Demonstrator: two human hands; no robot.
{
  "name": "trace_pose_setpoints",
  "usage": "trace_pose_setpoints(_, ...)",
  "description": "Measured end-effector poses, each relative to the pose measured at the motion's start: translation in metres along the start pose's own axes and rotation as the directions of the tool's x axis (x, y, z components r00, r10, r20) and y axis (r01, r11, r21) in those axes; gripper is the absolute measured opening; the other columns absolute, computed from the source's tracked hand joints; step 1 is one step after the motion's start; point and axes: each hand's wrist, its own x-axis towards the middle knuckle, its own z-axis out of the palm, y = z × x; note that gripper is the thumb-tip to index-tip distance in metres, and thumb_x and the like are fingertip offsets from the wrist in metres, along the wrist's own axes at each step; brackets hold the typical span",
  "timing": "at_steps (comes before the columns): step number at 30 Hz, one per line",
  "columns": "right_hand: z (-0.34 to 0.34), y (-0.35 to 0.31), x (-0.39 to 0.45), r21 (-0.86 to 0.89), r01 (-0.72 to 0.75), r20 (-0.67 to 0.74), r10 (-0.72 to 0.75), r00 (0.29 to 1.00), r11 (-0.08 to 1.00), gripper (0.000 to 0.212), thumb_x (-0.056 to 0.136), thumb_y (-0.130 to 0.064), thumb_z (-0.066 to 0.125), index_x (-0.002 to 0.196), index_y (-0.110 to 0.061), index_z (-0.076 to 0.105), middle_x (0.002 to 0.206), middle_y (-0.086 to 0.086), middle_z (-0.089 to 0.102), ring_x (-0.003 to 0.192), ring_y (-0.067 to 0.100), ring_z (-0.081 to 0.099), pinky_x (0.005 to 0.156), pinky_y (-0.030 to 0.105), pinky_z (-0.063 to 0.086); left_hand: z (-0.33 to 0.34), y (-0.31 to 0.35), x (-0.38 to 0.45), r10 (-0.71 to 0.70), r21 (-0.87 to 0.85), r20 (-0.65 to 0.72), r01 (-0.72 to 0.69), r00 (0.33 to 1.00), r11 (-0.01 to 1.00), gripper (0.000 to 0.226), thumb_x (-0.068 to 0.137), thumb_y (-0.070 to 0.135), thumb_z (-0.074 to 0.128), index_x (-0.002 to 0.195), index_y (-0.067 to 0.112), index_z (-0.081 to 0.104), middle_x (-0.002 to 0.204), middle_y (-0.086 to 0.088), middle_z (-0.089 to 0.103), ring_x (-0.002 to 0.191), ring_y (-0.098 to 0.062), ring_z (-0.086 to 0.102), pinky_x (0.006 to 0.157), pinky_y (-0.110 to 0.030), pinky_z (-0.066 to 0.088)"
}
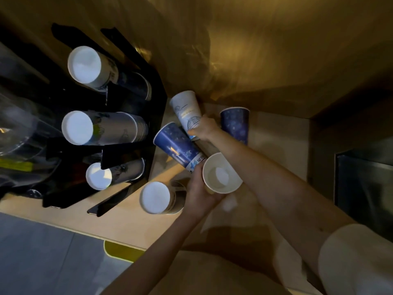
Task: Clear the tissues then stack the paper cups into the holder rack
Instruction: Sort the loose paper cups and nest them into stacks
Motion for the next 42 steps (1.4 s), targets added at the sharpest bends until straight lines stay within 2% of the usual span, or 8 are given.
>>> trace_pose_setpoints(12, -0.028, 0.018, -0.011, 0.097, 0.042, 0.0, -0.042, 0.999, 0.994, 0.07, 0.058, -0.03, 0.085, 0.117, -0.007, 0.056, 0.12, 0.012, 0.063, 0.107, 0.027, 0.061, 0.092, 0.038, 0.05, -0.003, 0.002, 0.001, 0.045, -0.01, 0.014, -0.045, 0.999, 0.999, 0.079, 0.059, 0.026, 0.086, 0.109, 0.056, 0.033, 0.108, 0.034, 0.049, 0.101, 0.023, 0.047, 0.078, 0.003, 0.039)
trace_pose_setpoints(16, -0.041, 0.023, -0.025, 0.203, 0.086, -0.048, -0.078, 0.996, 0.975, 0.068, 0.058, -0.026, 0.085, 0.117, -0.008, 0.057, 0.117, 0.007, 0.064, 0.105, 0.021, 0.061, 0.088, 0.031, 0.049, -0.004, 0.006, 0.0, 0.07, -0.023, 0.031, -0.07, 0.997, 0.997, 0.078, 0.055, 0.037, 0.083, 0.112, 0.052, 0.032, 0.109, 0.035, 0.046, 0.099, 0.013, 0.051, 0.082, -0.006, 0.041)
trace_pose_setpoints(20, -0.058, 0.02, -0.051, 0.451, 0.136, -0.106, -0.098, 0.989, 0.882, 0.052, 0.061, -0.013, 0.084, 0.106, -0.011, 0.057, 0.098, 0.003, 0.065, 0.084, 0.013, 0.063, 0.076, 0.026, 0.051, -0.005, 0.011, -0.002, 0.114, -0.021, 0.04, -0.113, 0.993, 0.993, 0.075, 0.049, 0.052, 0.073, 0.111, 0.049, 0.031, 0.109, 0.03, 0.045, 0.105, -0.005, 0.049, 0.085, -0.019, 0.043)
trace_pose_setpoints(23, -0.067, 0.02, -0.078, 0.58, 0.173, -0.185, -0.078, 0.98, 0.796, 0.056, 0.062, -0.005, 0.081, 0.109, -0.011, 0.05, 0.103, 0.003, 0.064, 0.093, 0.016, 0.066, 0.084, 0.028, 0.054, -0.006, 0.016, -0.005, 0.138, -0.036, 0.058, -0.136, 0.989, 0.99, 0.072, 0.048, 0.052, 0.072, 0.108, 0.051, 0.031, 0.11, 0.032, 0.042, 0.102, 0.002, 0.05, 0.091, -0.028, 0.045)
trace_pose_setpoints(27, -0.074, 0.033, -0.125, 0.687, 0.248, -0.258, -0.09, 0.962, 0.683, 0.069, 0.068, 0.014, 0.07, 0.126, -0.002, 0.038, 0.103, -0.001, 0.056, 0.085, 0.005, 0.058, 0.064, 0.005, 0.05, -0.007, 0.021, -0.01, 0.151, -0.074, 0.065, -0.147, 0.986, 0.986, 0.07, 0.046, 0.049, 0.071, 0.106, 0.042, 0.035, 0.104, 0.03, 0.044, 0.094, 0.019, 0.048, 0.079, -0.009, 0.04)
trace_pose_setpoints(33, -0.041, 0.07, -0.168, 0.621, 0.227, -0.253, -0.083, 0.964, 0.75, 0.093, 0.05, 0.002, 0.086, 0.13, -0.005, 0.039, 0.124, 0.007, 0.06, 0.11, 0.019, 0.06, 0.088, 0.03, 0.053, -0.011, 0.019, -0.008, 0.163, -0.036, 0.093, -0.161, 0.982, 0.986, 0.075, 0.059, 0.017, 0.083, 0.115, 0.024, 0.035, 0.098, 0.019, 0.05, 0.088, 0.009, 0.05, 0.068, 0.001, 0.041)
trace_pose_setpoints(36, -0.022, 0.079, -0.179, 0.51, 0.23, -0.286, -0.089, 0.954, 0.829, 0.091, 0.054, -0.002, 0.085, 0.131, -0.01, 0.037, 0.12, 0.0, 0.055, 0.11, 0.015, 0.053, 0.089, 0.028, 0.046, -0.012, 0.022, -0.007, 0.162, -0.008, 0.107, -0.162, 0.981, 0.987, 0.079, 0.059, 0.012, 0.085, 0.122, 0.016, 0.038, 0.104, 0.014, 0.053, 0.091, 0.006, 0.052, 0.067, 0.005, 0.04)
trace_pose_setpoints(42, 0.006, 0.083, -0.188, 0.468, 0.235, -0.313, -0.089, 0.946, 0.852, 0.092, 0.052, -0.01, 0.086, 0.132, -0.008, 0.04, 0.13, 0.007, 0.055, 0.119, 0.019, 0.052, 0.1, 0.037, 0.045, -0.011, 0.024, -0.007, 0.153, 0.106, 0.124, -0.167, 0.98, 0.98, 0.08, 0.06, 0.019, 0.084, 0.126, 0.014, 0.04, 0.123, -0.007, 0.058, 0.113, -0.021, 0.055, 0.084, -0.027, 0.041)
